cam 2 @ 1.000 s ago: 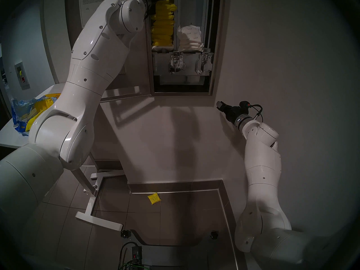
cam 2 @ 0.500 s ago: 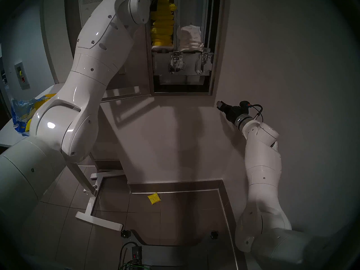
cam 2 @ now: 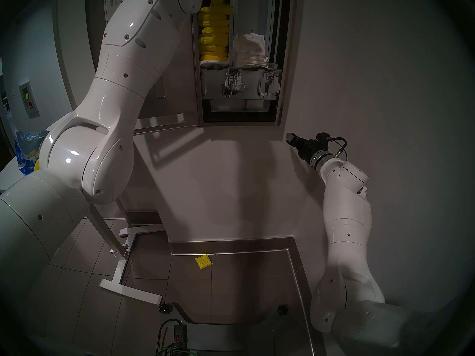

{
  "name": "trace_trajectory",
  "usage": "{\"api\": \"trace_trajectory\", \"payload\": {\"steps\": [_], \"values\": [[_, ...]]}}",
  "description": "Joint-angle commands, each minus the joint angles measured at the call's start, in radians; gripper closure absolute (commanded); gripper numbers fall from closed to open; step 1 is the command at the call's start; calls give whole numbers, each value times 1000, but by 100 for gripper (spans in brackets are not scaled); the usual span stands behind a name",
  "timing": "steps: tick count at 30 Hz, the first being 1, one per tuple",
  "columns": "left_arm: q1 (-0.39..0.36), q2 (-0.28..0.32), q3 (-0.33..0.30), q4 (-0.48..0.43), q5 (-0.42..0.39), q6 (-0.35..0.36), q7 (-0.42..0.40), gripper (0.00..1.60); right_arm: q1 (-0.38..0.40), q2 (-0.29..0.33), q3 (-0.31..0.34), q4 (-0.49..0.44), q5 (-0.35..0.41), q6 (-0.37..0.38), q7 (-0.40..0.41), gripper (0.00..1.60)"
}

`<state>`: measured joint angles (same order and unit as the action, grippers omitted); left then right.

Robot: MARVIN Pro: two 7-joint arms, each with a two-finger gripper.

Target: Open the dispenser door, put the pads inside, close the door

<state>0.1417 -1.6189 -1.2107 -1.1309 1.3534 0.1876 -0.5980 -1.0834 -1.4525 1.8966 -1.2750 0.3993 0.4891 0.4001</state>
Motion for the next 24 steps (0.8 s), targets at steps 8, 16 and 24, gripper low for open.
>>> {"api": "trace_trajectory", "payload": {"steps": [8,16,24], "values": [[-144,-36,-14,31,64,-65,-181,160,36,4,3,-42,5,-15,0,0],[-191,-39,-25,50,92,-108,-308,160,36,4,2,-44,6,-16,-1,0],[-236,-41,-40,65,111,-155,-419,160,35,3,2,-45,6,-16,-2,0]]}}
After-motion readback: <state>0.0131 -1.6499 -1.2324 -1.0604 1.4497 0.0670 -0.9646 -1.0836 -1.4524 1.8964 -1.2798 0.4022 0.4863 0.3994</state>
